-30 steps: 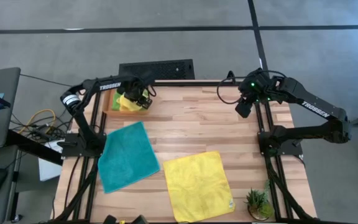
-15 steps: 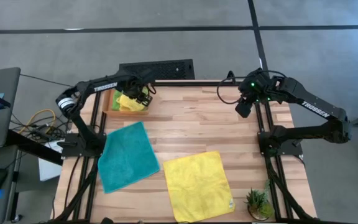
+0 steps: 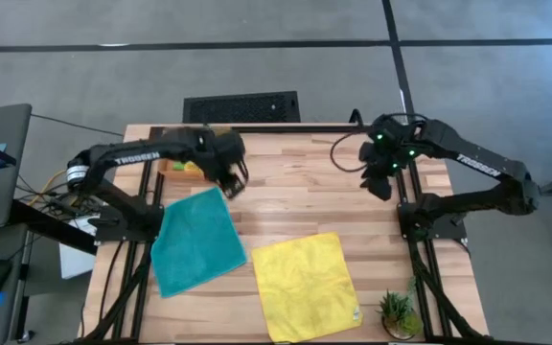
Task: Fold microfiber towels
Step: Fold the yellow microfiber towel
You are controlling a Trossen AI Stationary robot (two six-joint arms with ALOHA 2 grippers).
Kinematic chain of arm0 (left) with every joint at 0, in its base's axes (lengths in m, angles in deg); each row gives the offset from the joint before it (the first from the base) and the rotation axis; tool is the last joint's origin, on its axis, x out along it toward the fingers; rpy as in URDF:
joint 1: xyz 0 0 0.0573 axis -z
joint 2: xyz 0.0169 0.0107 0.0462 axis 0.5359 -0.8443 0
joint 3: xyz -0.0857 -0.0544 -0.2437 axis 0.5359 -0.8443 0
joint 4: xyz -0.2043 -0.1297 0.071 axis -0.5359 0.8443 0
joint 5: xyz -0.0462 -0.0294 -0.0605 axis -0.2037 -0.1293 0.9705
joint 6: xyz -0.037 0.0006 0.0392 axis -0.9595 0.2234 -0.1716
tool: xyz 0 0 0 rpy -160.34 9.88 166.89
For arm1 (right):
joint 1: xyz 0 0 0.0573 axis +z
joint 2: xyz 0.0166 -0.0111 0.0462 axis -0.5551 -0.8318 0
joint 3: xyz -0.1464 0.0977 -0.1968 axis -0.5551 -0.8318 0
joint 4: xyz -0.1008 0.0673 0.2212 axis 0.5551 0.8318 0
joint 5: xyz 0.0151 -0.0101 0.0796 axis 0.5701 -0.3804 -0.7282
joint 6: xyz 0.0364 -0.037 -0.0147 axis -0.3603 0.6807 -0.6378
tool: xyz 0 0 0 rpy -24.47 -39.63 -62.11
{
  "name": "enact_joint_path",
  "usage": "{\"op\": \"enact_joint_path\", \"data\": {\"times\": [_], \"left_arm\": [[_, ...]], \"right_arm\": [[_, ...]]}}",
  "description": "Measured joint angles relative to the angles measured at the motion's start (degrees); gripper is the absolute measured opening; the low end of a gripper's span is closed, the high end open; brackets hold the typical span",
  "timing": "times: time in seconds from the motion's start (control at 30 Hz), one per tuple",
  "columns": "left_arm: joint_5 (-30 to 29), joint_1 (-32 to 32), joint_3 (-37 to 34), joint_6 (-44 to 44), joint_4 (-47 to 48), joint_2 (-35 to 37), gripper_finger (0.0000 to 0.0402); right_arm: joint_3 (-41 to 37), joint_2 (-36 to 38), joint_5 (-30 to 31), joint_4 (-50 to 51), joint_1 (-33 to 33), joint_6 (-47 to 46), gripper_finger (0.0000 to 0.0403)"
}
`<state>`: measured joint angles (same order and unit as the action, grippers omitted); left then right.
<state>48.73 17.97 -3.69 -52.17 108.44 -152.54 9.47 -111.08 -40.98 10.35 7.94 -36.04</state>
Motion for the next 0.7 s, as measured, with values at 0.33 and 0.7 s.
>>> {"op": "enact_joint_path", "data": {"times": [0.33,0.7], "left_arm": [[16.2,9.7,-12.9,-11.7,-15.0,-0.3,0.0154],[19.6,13.5,-26.2,-22.3,-37.3,-0.4,0.0154]], "right_arm": [[-5.7,-10.1,-12.5,-8.1,10.2,1.9,0.0182],[-15.3,-18.2,-14.1,-24.1,13.5,-6.4,0.0182]]}}
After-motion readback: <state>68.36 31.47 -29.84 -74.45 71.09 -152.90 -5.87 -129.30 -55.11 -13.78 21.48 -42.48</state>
